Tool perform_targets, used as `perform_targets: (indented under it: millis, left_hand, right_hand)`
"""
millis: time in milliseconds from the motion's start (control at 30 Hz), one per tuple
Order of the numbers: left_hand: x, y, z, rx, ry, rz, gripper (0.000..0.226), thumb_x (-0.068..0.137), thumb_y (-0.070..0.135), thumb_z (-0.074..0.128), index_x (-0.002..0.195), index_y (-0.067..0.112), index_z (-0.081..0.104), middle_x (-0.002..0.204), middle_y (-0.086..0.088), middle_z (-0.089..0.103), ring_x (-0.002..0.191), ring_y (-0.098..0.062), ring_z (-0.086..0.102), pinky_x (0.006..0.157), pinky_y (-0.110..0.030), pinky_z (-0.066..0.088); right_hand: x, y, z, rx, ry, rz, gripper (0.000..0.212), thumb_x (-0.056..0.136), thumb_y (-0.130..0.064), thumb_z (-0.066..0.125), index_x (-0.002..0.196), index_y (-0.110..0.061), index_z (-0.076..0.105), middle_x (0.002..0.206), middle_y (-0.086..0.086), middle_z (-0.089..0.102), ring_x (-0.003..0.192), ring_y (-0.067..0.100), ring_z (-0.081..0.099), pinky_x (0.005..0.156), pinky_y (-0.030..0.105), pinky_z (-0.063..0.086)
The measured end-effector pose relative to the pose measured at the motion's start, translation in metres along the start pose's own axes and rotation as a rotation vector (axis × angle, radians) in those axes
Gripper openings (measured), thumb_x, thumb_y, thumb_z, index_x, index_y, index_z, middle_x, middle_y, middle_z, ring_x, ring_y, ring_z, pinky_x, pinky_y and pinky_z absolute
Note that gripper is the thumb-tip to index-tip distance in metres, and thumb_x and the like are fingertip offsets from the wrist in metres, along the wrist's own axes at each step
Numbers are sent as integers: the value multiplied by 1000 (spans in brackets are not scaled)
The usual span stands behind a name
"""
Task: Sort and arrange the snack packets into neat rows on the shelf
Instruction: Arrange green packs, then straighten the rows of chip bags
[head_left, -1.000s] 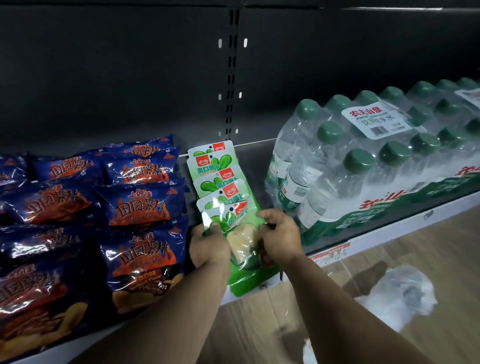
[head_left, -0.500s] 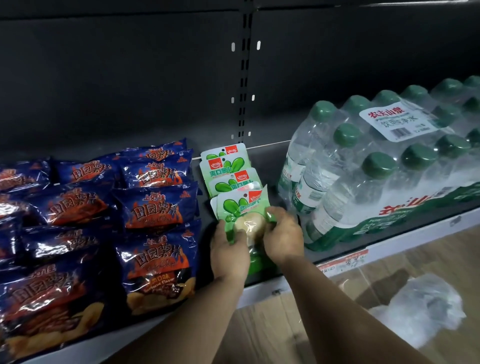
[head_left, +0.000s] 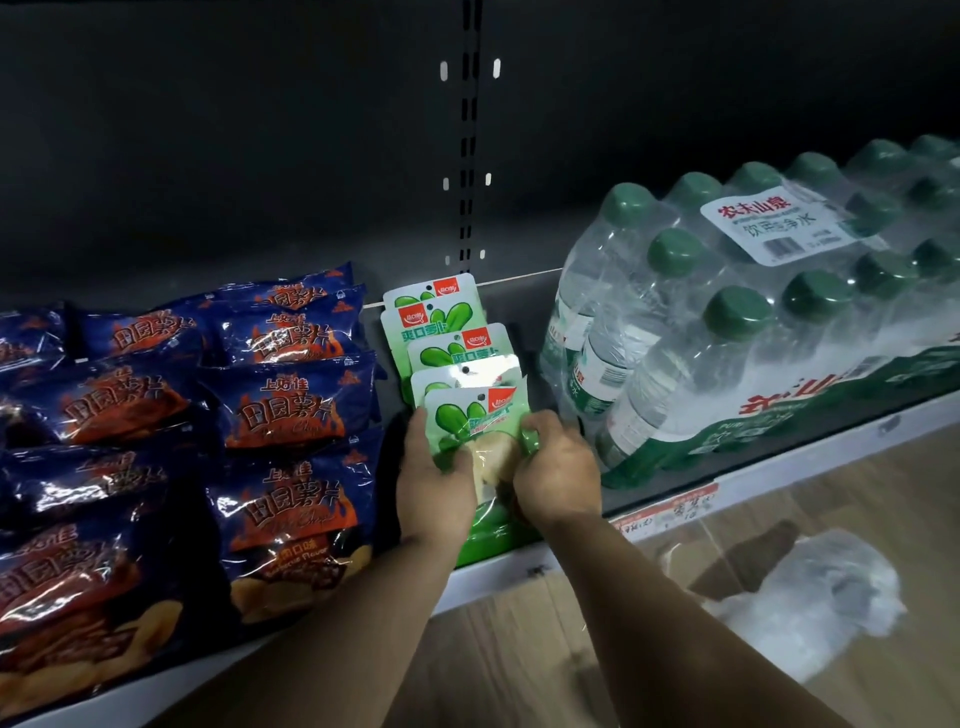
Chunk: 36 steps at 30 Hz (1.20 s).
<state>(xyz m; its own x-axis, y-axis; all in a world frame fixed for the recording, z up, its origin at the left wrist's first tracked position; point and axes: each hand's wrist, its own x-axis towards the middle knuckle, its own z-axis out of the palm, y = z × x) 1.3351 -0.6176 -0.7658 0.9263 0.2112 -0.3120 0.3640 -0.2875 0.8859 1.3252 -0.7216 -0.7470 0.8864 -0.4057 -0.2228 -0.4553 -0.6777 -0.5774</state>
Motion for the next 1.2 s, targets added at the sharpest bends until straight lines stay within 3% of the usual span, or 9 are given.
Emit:
perform_targets:
  millis: [100, 233, 400, 567, 800, 967, 1067, 1200]
  left_hand:
    - [-2, -2, -1, 108, -10, 53, 57, 90, 15, 56, 144, 22, 38, 147, -5, 41, 132, -25, 40, 108, -30, 33]
    - [-7, -2, -2, 149, -22, 74, 55, 91, 14, 56, 144, 15, 40, 151, -4, 34, 138, -21, 31, 109, -24, 25]
    - [-10, -3, -4, 169, -30, 80, 59, 90, 15, 57, 145, 16, 37, 152, -3, 32, 138, -20, 30, 109, -26, 25]
    - [-10, 0, -5, 151, -51, 53, 62, 90, 18, 57, 147, 18, 34, 153, -2, 31, 139, -21, 30, 109, -27, 26]
    - [-7, 0, -8, 269, -96, 73, 69, 90, 23, 55, 151, 23, 22, 159, -1, 14, 144, -21, 19, 112, -30, 23]
    - [-18, 2, -11, 598, -153, 282, 68, 93, 29, 49, 149, 41, 13, 158, 5, -13, 146, -22, 2, 113, -34, 21]
    - [-21, 2, -8, 827, -229, 383, 68, 97, 38, 39, 151, 34, -1, 156, 8, -25, 145, -17, -14, 115, -38, 16]
    - [-17, -1, -7, 944, -292, 350, 72, 96, 44, 36, 151, 30, -9, 156, 8, -25, 146, -17, -14, 115, -40, 13]
  right_hand:
    - [0, -1, -2, 15, -13, 20, 43, 85, -2, 45, 125, -17, 53, 125, 12, 53, 116, 30, 49, 96, 33, 39]
    - [2, 1, -4, 91, -30, 27, 43, 84, 1, 47, 122, -16, 58, 125, 11, 55, 112, 29, 53, 97, 32, 43]
    - [0, 3, -3, 127, -26, 16, 42, 84, 0, 48, 122, -16, 59, 124, 11, 57, 111, 27, 54, 96, 33, 44]
    - [2, 2, -2, 109, -17, 31, 40, 87, -8, 50, 126, -17, 51, 129, 10, 47, 119, 26, 45, 99, 29, 34]
    - [2, 2, 5, 39, 4, 8, 42, 89, -9, 47, 130, -16, 52, 130, 11, 52, 121, 27, 46, 100, 31, 35]
    - [-1, 8, 2, -11, 3, -14, 50, 87, -2, 45, 134, -18, 50, 133, 9, 52, 124, 25, 43, 103, 30, 31]
    - [-3, 10, 1, -61, -7, -49, 52, 86, -3, 45, 135, -19, 48, 133, 9, 50, 124, 26, 43, 103, 30, 32]
    - [-3, 12, 2, -97, -16, -58, 53, 86, -5, 47, 136, -21, 47, 132, 10, 50, 122, 28, 43, 102, 32, 35]
